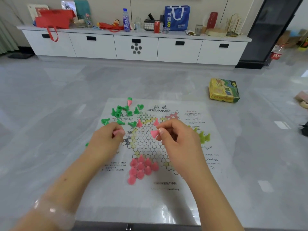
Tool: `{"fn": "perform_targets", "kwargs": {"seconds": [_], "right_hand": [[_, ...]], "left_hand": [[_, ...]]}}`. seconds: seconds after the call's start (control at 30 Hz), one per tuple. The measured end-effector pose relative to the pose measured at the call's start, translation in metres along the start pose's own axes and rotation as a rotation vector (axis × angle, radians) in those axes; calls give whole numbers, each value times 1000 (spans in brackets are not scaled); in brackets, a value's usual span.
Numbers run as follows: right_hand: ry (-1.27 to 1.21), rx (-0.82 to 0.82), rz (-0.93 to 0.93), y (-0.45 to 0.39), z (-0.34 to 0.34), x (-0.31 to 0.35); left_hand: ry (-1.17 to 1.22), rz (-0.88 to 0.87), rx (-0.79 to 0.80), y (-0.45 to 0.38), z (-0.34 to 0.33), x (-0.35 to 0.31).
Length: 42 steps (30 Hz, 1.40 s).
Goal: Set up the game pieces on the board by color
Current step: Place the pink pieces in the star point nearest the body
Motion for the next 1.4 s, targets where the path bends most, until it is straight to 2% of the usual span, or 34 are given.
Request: {"fn": "perform_targets", "kwargs": {"seconds": [0.1, 0.13, 0.2, 0.37, 0.53, 0.8, 1.4], "right_hand": [[-29, 22, -30, 1, -3, -2], [-32, 32, -38, 2, -4, -2], [-34, 57, -49, 3, -7, -3], [-11, 114, -109, 3, -17, -8], [5, 71, -204, -4, -28, -18], [-83, 155, -467, 2, -44, -24], [-82, 219, -468, 5, -57, -30]], "left_hand": [[649, 311, 68, 25, 11, -3], [805, 385, 96, 32, 12, -2], [950, 469, 114, 39, 13, 1], [942, 515, 81, 42, 12, 4], [818, 416, 99, 51, 5, -2], [809, 400, 52, 44, 21, 9], [818, 375, 74, 41, 28, 16]]}}
Point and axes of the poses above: each hand's wrist, its own y-axis away from the middle knuckle, its own z-axis out of the back of the hand, x = y × z, the point moved 2 cm from there along -y, towards the middle knuckle, and after that the axes turned 6 degrees about -x, right-handed, at the moved point
